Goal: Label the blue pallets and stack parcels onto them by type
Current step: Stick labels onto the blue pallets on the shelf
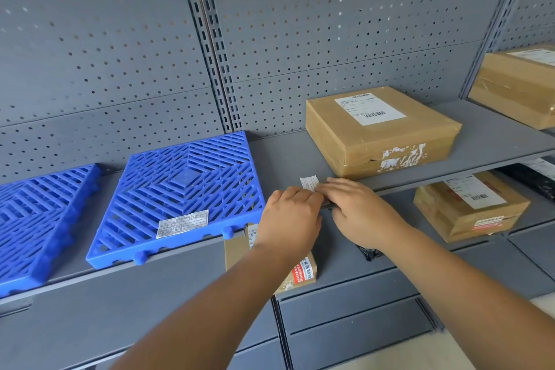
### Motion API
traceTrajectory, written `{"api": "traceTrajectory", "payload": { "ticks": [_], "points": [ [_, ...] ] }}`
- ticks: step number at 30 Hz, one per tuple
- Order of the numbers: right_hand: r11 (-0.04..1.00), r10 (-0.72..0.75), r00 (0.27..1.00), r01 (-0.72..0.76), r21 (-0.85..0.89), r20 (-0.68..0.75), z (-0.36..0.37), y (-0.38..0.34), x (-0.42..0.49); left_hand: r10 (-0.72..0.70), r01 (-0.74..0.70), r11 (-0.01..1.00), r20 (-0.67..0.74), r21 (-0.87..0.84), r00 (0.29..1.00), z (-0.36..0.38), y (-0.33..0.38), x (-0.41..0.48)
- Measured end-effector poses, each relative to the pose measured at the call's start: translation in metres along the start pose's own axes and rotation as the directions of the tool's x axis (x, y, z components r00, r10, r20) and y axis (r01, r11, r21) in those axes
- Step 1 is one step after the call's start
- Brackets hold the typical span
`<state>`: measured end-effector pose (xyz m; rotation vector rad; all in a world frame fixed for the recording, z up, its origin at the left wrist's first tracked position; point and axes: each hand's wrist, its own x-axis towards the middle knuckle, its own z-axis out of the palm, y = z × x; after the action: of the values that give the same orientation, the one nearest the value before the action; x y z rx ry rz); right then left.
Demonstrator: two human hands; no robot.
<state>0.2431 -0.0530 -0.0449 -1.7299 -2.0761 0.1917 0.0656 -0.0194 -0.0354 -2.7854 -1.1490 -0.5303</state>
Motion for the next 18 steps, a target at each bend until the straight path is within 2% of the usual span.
{"api": "traceTrajectory", "payload": {
  "ticks": [9,18],
  "points": [
    [0.996,-0.054,0.996,0.048,-0.075,-0.072,-0.002,-0.011,-0.011,0.027,-0.024,1.0,-0.173,0.018,0.985,-0.002,-0.003,-0.007],
    [0.997,-0.047,0.964,0.029,-0.074,-0.261,-0.001,-0.016,-0.011,0.027,-0.011,0.997,-0.22,0.073,0.975,-0.02,-0.014,-0.022]
  ]
}}
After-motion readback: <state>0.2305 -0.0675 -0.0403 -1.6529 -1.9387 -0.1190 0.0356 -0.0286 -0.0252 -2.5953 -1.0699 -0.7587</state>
